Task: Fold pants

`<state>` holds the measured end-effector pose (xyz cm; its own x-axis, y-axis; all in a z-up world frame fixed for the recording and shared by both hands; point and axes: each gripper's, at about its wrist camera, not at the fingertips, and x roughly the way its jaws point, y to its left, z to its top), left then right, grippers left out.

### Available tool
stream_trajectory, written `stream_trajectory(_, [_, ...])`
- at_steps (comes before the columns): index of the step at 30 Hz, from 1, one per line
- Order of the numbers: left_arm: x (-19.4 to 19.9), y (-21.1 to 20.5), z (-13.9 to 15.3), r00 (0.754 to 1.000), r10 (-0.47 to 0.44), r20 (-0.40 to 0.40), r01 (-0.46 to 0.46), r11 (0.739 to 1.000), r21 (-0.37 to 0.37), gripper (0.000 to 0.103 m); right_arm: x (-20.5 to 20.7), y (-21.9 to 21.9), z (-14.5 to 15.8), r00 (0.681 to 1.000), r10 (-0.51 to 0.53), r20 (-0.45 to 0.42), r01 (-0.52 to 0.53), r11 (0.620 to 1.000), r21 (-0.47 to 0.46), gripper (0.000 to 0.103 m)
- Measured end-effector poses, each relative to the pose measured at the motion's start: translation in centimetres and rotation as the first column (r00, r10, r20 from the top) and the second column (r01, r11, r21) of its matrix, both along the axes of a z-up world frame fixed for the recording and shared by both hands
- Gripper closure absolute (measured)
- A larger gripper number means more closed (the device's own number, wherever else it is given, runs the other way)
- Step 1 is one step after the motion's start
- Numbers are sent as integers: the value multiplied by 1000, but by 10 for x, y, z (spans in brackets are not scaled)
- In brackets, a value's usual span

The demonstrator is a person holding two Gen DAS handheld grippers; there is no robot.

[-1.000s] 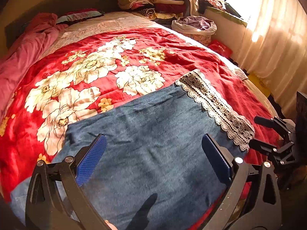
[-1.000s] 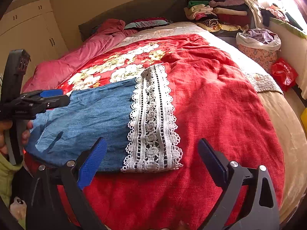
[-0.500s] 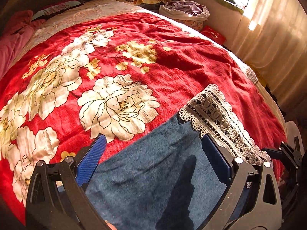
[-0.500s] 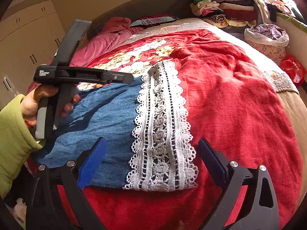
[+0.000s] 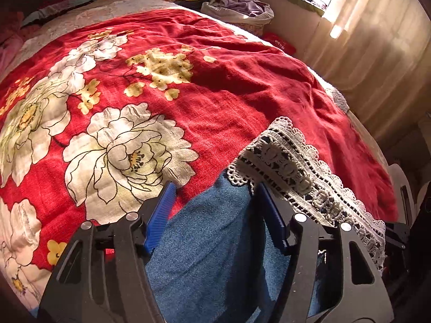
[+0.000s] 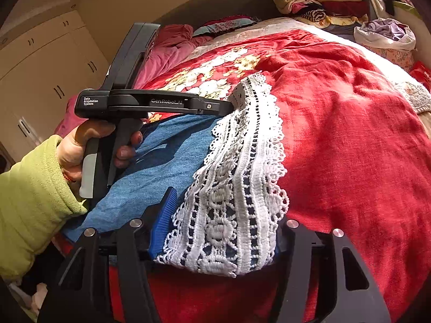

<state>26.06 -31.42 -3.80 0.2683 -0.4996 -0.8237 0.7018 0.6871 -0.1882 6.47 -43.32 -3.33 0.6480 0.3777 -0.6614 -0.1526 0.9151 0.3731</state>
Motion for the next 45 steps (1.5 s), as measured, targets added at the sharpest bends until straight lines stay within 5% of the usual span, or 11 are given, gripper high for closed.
stream_trajectory(5, [5,2,-8,1000,8,2,-7,1000,-11,37,6,4,-3,1000,8,4,-8,1000,12,57])
stream_trajectory(7, [1,3,-6,1000,-13,-20,12,999,-42,66,7,5,-2,1000,19,9,-20,1000,15,63])
stream_trajectory(10, [-9,-2,0,999,-27,-30,25,998,-50,89,5,5,0,1000,19,8,-19,999,30,70])
stream_trajectory(14, [-14,0,6,1000,-17,-18,16,998,-61,93,1,6,7,1000,15,18,-16,1000,25,74])
stream_trajectory(18, [-15,16,15,998,11,-55,-19,988,-150,96,-4,7,18,999,17,42,-18,1000,14,74])
stream_trajectory(29, [-27,103,55,991,108,-77,-130,916,-380,96,-13,57,61,979,151,138,-145,988,-49,74])
stream_trajectory(37, [-34,174,47,962,236,-140,-273,876,-397,92,-6,135,59,946,307,101,-287,943,-170,74])
stream_trajectory(41, [-39,225,39,921,338,-192,-388,814,-433,79,-5,175,41,931,361,58,-337,909,-246,72])
stream_trajectory(45, [-50,282,35,845,468,-258,-534,717,-449,54,-17,221,23,903,428,36,-384,842,-379,65])
